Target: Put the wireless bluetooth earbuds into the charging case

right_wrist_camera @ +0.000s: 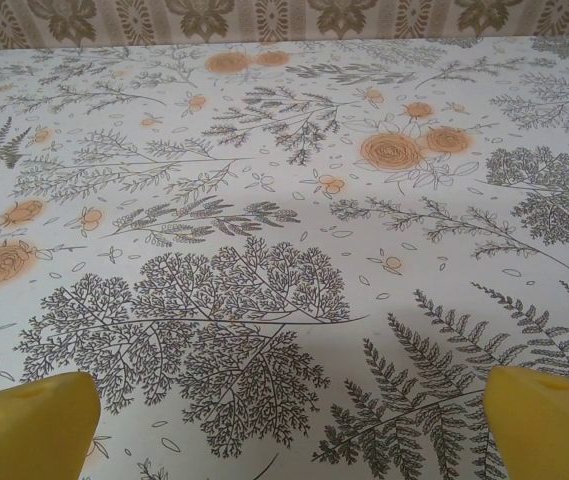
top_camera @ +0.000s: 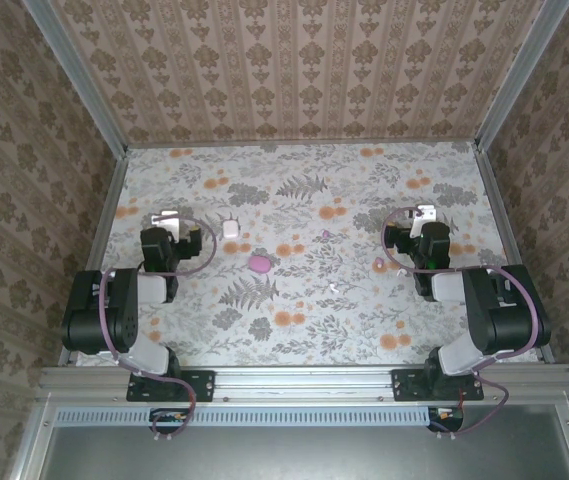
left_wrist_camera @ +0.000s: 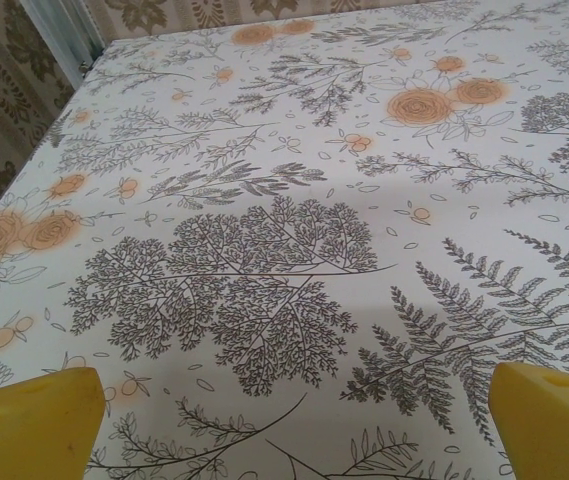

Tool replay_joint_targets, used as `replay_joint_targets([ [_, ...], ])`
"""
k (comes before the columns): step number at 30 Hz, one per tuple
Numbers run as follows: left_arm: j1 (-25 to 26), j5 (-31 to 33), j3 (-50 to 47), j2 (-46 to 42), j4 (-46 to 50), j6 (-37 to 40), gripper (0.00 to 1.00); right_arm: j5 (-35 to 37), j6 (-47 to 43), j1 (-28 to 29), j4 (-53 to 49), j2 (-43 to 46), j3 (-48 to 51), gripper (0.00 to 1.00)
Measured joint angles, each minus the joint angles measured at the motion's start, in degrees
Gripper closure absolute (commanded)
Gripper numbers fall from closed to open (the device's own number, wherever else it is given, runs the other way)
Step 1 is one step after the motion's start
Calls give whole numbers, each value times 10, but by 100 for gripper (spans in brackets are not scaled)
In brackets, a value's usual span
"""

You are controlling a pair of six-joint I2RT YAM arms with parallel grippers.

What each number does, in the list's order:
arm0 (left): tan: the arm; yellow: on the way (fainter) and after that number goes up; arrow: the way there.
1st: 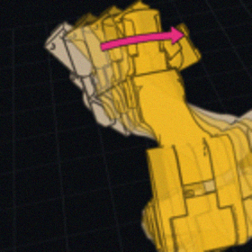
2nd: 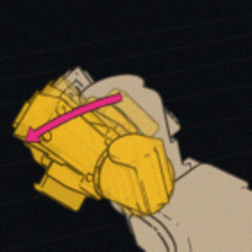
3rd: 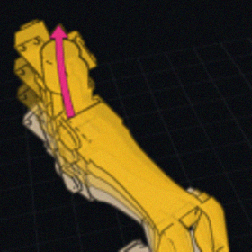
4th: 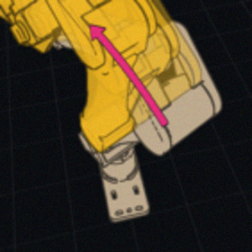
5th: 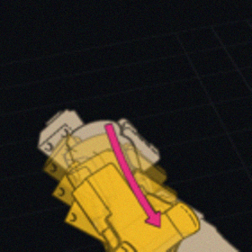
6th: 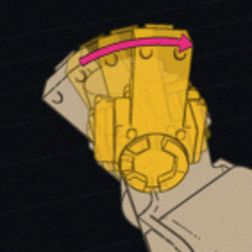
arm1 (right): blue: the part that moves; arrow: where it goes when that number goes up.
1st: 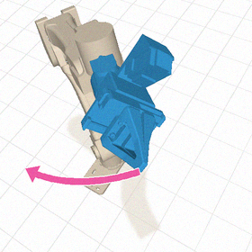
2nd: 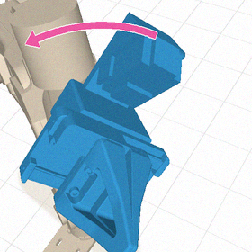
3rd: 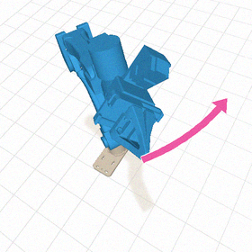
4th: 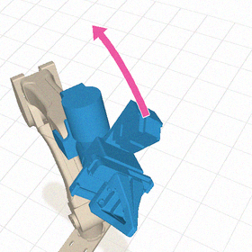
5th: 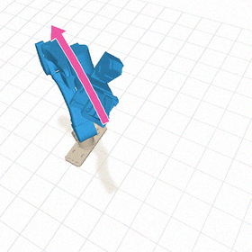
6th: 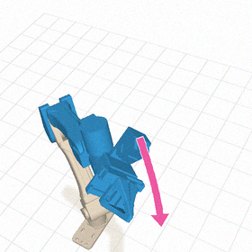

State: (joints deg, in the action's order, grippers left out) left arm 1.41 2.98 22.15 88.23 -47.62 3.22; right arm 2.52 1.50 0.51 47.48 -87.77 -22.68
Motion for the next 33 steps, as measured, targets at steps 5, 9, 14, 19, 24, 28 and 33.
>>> replay_joint_targets([
  [5, 0, -9, 0, 0, 0, 0, 0, 0, 0, 0, 0, 0, 0, 0],
  [9, 8, -8, -7, -2, -18, 3, 0, 0, -3, 3, 5, 0, 1, 0],
  [14, 15, 5, -23, -56, 9, 0, 0, -1, -9, 14, -14, 37, 13, 0],
  [19, -2, 55, 10, -209, 161, -65, 0, -34, -9, 14, -215, 154, -70, 0],
  [24, -24, 108, 45, -335, 313, -186, 0, -148, 15, 16, -303, 235, -113, 9],
  [28, -38, 67, 36, -407, 387, -263, 0, -241, 47, 49, -340, 242, -114, 16],
  [33, -38, -42, 13, -435, 438, -333, 1, -290, 21, 160, -401, 213, -148, 23],
])
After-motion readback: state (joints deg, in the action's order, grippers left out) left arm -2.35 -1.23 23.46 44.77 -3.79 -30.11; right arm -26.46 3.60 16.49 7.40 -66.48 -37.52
